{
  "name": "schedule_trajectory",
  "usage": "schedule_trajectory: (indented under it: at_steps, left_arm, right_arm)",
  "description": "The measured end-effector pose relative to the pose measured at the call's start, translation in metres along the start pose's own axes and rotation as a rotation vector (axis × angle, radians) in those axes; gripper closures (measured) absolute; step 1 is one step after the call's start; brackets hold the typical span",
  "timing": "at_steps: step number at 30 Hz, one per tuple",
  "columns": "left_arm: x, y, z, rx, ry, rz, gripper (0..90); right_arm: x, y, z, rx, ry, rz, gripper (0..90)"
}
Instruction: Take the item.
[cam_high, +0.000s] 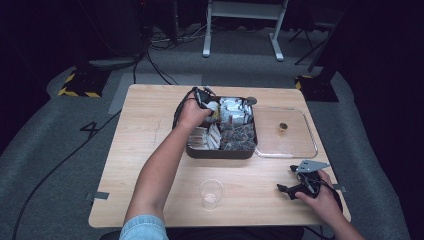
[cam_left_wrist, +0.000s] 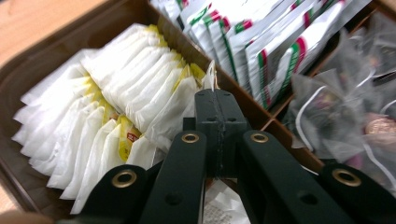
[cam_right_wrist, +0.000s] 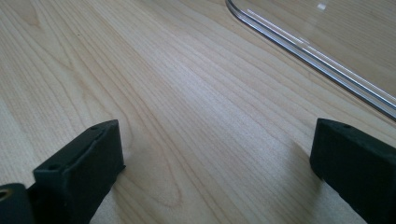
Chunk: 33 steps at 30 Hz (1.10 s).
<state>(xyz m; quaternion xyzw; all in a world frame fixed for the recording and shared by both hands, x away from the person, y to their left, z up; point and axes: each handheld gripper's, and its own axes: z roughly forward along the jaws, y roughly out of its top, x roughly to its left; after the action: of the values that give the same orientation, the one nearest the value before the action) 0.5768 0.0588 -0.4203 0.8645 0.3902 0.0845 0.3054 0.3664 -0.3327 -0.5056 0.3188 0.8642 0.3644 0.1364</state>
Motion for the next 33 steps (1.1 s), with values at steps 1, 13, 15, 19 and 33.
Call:
schedule_trajectory:
  at_steps: [1,13,15,19,33]
  left_arm:
    - [0.0,0.0,-0.002,-0.012,-0.001,0.0,90.0]
    - [-0.001,-0.008,-0.035,-0.134,-0.001,-0.007,90.0]
    - [-0.003,-0.01,-0.042,-0.157,-0.003,-0.007,90.0]
    - [-0.007,-0.014,-0.055,-0.199,-0.008,-0.003,90.0]
    - [-0.027,-0.04,-0.106,-0.345,-0.051,0.04,90.0]
  right_arm:
    - [0.0,0.0,0.0,0.0,0.0,0.0,2.7]
    - [0.0,0.0,0.0,0.0,0.0,0.0,2.7]
    - [0.0,0.0,0.0,0.0,0.0,0.0,2.7]
    - [0.0,0.0,0.0,0.0,0.0,0.0,2.7]
    - [0.0,0.0,0.0,0.0,0.0,0.0,2.7]
